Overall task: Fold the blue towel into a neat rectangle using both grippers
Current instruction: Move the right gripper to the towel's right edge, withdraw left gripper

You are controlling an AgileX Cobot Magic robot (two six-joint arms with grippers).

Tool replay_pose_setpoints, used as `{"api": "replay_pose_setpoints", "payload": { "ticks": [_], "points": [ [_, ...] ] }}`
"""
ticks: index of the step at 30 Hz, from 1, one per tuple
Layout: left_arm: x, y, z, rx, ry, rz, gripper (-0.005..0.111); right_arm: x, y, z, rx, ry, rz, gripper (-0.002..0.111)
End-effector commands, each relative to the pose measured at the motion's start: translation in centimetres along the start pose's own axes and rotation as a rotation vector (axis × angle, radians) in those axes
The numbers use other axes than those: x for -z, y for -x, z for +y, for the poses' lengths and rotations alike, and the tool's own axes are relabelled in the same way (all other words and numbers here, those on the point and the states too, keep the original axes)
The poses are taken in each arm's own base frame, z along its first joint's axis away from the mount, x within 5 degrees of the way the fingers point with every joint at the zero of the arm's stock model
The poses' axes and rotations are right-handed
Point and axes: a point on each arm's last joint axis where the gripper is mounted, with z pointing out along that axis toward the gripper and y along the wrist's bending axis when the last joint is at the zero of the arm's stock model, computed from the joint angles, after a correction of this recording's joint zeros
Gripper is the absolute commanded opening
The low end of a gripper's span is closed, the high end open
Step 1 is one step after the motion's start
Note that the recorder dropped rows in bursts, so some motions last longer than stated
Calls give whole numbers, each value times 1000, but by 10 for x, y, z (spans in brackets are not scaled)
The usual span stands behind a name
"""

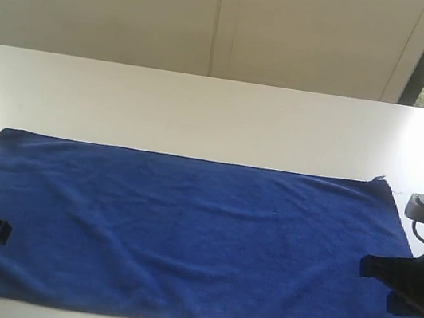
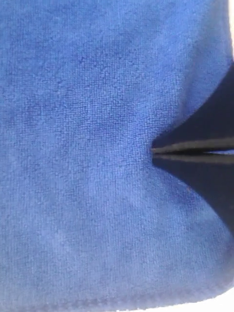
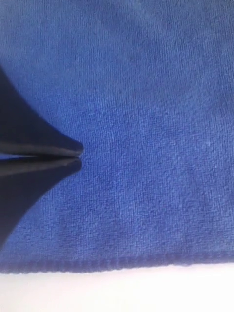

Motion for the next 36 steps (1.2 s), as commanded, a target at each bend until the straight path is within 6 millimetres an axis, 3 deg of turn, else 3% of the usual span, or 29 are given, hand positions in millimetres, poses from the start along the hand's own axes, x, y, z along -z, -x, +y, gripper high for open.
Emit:
{"api": "replay_pose_setpoints", "payload": {
  "ticks": [1, 10, 15, 23, 26, 32, 36],
  "points": [
    [-4, -6, 1, -27, 11, 40, 0, 0, -2, -2, 5, -18, -25, 0],
    [-4, -6, 2, -59, 29, 39, 0, 0, -2, -7, -8, -74, -22, 0],
    [1, -2, 1, -62, 27, 14, 0, 7, 7, -4, -46, -51, -76, 0],
    [49, 16, -7, -85, 6, -176, 0, 56, 33, 8, -21, -10, -222, 0],
    [65, 22, -10, -105, -4, -171, 0, 64, 46, 7, 4, -8, -177, 0],
    [91, 42, 30, 6, 58, -191, 0, 54, 75, -10, -29, -25, -121, 0],
    [88, 38, 59, 106, 44, -156, 0, 29, 77, -16, -21, -34, -53, 0]
  ]
}}
